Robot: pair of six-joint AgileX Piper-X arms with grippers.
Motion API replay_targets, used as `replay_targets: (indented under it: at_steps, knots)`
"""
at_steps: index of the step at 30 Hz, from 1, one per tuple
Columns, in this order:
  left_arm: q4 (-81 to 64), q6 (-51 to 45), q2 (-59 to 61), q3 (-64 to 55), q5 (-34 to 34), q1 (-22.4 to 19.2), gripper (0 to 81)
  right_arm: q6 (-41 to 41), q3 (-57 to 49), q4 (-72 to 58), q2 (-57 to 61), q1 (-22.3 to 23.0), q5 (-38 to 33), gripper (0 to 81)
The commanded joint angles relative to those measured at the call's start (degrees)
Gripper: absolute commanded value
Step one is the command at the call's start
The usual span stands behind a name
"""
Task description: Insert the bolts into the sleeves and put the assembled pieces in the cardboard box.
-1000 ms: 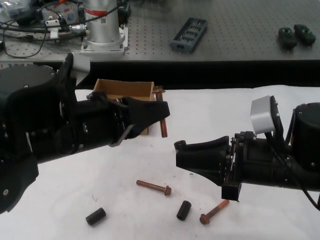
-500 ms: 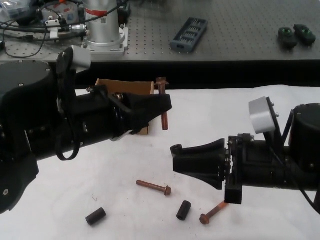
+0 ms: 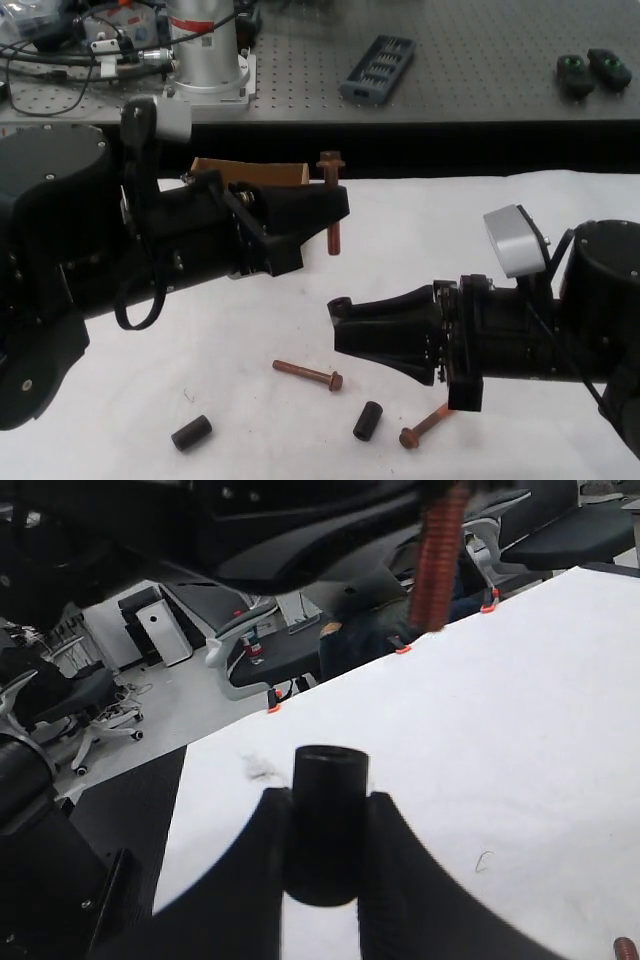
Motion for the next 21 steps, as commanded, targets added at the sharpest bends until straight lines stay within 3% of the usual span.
replay_targets:
  at_steps: [1,21]
  knots:
    - [-2.94,0.71,-0.21,-0.76,0.58,0.09,0.6,2.81,-1.32,-3.02,0.06,0.08,1.74,5.4]
    - [-3.09,-0.5,-0.21,-0.76,0.58,0.09,0.6,2.6,-4.44,-3.07,2.89,-0.07,3.82,5.4]
